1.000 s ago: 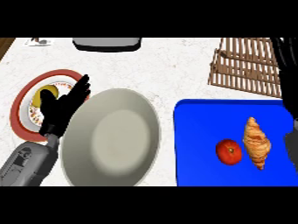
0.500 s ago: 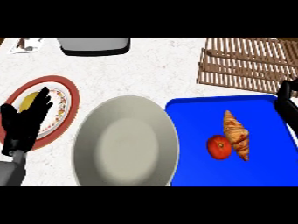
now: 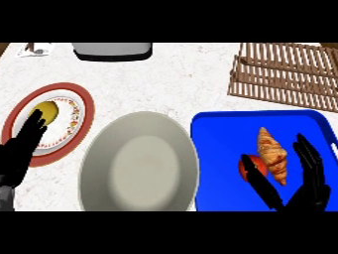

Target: Pick the croissant from the tray and place it in the tiered shelf

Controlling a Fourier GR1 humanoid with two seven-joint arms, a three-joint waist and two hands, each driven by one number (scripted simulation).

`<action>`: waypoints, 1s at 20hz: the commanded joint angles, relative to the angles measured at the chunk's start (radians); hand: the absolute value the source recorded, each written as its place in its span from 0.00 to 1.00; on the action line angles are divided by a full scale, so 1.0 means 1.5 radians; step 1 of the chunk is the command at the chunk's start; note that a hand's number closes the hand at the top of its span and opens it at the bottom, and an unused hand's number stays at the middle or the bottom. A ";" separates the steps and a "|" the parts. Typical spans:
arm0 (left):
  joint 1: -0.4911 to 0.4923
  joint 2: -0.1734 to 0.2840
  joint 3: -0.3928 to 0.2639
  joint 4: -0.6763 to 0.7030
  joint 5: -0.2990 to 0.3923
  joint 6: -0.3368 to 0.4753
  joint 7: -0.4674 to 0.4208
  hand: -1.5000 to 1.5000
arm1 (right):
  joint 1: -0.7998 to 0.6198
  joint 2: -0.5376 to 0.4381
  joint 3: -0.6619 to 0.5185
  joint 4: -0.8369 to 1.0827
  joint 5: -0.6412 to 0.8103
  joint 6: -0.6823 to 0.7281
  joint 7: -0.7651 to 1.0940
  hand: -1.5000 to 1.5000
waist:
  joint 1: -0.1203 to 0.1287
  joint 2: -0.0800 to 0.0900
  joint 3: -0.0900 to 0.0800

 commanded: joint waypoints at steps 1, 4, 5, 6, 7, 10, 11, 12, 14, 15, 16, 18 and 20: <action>0.017 -0.003 0.004 -0.016 -0.002 0.007 -0.006 0.50 | 0.114 0.031 0.038 0.004 0.102 -0.174 0.014 0.00 | -0.006 0.000 -0.002; 0.023 -0.004 0.012 0.002 0.000 -0.001 -0.021 0.50 | 0.181 0.032 0.050 0.000 0.169 -0.223 0.083 0.00 | -0.005 0.005 -0.003; 0.030 0.008 0.009 -0.040 0.000 0.001 0.001 0.50 | 0.209 0.032 0.033 0.008 0.185 -0.227 0.105 0.00 | 0.001 0.004 -0.002; 0.042 0.012 0.011 -0.032 -0.001 -0.009 -0.013 0.50 | 0.238 0.032 0.025 0.002 0.214 -0.213 0.131 0.00 | 0.002 0.006 -0.004; 0.010 0.016 0.028 -0.010 0.012 -0.017 -0.012 0.50 | 0.257 0.032 0.026 -0.009 0.243 -0.199 0.155 0.00 | -0.004 0.010 -0.005; 0.036 0.008 0.015 -0.023 0.002 -0.013 -0.023 0.50 | 0.334 0.032 0.013 0.013 0.309 -0.162 0.200 0.00 | 0.006 0.018 -0.007; 0.018 0.016 0.019 -0.027 0.000 -0.013 -0.016 0.50 | 0.335 0.032 -0.015 0.026 0.331 -0.141 0.217 0.00 | 0.009 0.023 -0.007; 0.028 0.021 0.023 -0.030 0.007 -0.023 -0.020 0.50 | 0.370 0.032 -0.016 0.041 0.346 -0.139 0.234 0.00 | 0.011 0.022 -0.007; 0.011 0.014 0.020 -0.043 0.007 -0.011 -0.003 0.50 | 0.381 0.032 -0.049 0.030 0.393 -0.120 0.277 0.00 | 0.014 0.024 -0.006; 0.040 0.008 0.017 -0.036 0.001 -0.013 -0.026 0.50 | 0.415 0.032 -0.038 0.007 0.412 -0.119 0.290 0.00 | 0.018 0.024 -0.008; 0.014 0.008 0.016 -0.021 -0.001 -0.015 -0.018 0.50 | 0.389 0.032 -0.061 0.004 0.444 -0.101 0.318 0.00 | 0.015 0.027 -0.007; 0.015 0.004 0.004 -0.053 -0.009 -0.003 -0.003 0.50 | 0.402 0.032 -0.087 -0.028 0.485 -0.067 0.356 0.00 | 0.022 0.027 -0.006; 0.006 0.004 0.012 -0.034 -0.003 -0.010 -0.008 0.50 | 0.400 0.032 -0.090 -0.039 0.539 -0.043 0.412 0.00 | 0.018 0.027 -0.006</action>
